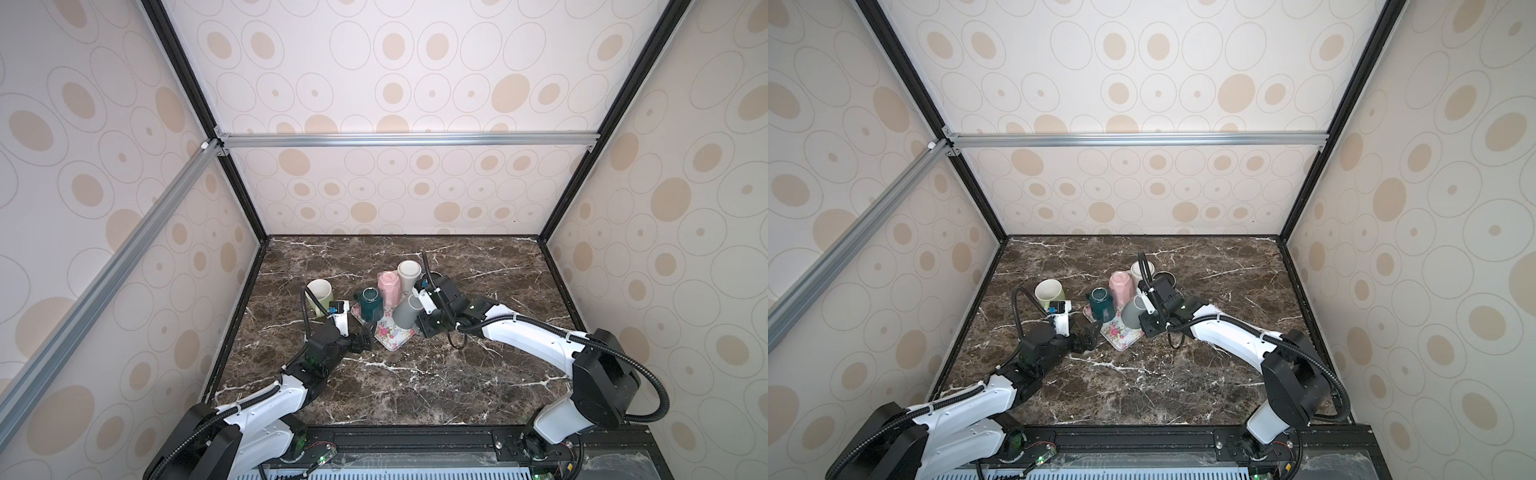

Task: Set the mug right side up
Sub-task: 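Lift the grey mug off the tray and tilt it toward the left gripper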

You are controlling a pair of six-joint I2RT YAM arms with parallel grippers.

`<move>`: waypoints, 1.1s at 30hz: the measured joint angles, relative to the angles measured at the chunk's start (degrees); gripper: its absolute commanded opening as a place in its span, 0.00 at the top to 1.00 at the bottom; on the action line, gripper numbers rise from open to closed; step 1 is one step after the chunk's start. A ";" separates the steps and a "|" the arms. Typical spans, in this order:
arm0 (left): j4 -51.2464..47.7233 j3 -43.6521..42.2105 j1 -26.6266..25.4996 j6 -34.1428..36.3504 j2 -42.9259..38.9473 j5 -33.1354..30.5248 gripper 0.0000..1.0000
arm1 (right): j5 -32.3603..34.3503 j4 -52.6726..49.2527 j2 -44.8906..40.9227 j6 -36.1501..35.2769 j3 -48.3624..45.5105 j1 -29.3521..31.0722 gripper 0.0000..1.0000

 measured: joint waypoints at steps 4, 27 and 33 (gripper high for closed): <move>-0.11 0.98 0.00 -0.09 0.94 2.08 0.02 | 0.15 0.28 -0.66 0.00 -0.28 0.00 1.00; -1.73 3.17 -1.01 -7.76 -2.84 8.11 0.02 | 0.24 2.78 -6.25 0.48 -3.19 -1.40 1.00; -2.91 4.66 -4.00 -10.84 -2.80 8.15 0.02 | -0.09 3.54 -9.27 1.51 -4.85 -2.73 1.00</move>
